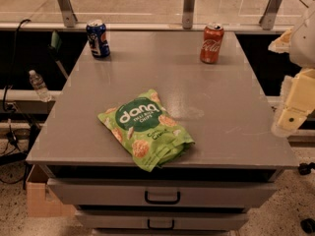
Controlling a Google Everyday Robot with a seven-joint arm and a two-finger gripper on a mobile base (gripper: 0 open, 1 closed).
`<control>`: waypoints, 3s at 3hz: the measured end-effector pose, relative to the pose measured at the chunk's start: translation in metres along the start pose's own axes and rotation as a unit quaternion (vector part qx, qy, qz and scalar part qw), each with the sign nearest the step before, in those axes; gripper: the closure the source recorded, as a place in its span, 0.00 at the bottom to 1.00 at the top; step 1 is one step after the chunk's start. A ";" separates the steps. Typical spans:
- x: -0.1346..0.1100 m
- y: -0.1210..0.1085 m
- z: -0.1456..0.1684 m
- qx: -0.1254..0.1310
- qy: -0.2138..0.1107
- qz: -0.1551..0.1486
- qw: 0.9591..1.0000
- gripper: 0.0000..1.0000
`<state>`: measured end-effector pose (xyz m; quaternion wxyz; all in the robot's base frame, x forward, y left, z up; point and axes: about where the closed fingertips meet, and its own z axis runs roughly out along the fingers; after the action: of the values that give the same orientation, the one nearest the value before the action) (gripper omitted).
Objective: Move pepsi can near green rice chip bag
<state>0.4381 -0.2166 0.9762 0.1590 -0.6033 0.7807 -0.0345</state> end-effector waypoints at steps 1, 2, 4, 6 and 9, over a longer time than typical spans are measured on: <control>0.000 0.000 0.000 0.000 0.000 0.000 1.000 0.00; -0.023 -0.015 0.013 0.003 -0.035 -0.015 0.999 0.00; -0.167 -0.085 0.065 -0.005 -0.169 -0.087 0.982 0.00; -0.268 -0.104 0.061 -0.011 -0.243 -0.119 0.963 0.00; -0.414 -0.157 0.145 0.005 -0.402 -0.073 0.913 0.00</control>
Offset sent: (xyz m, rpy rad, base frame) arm 0.0571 0.0477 -0.0118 0.1424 -0.0538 0.1122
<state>0.7180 0.1558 0.9631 0.4592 -0.6208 0.6046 0.1954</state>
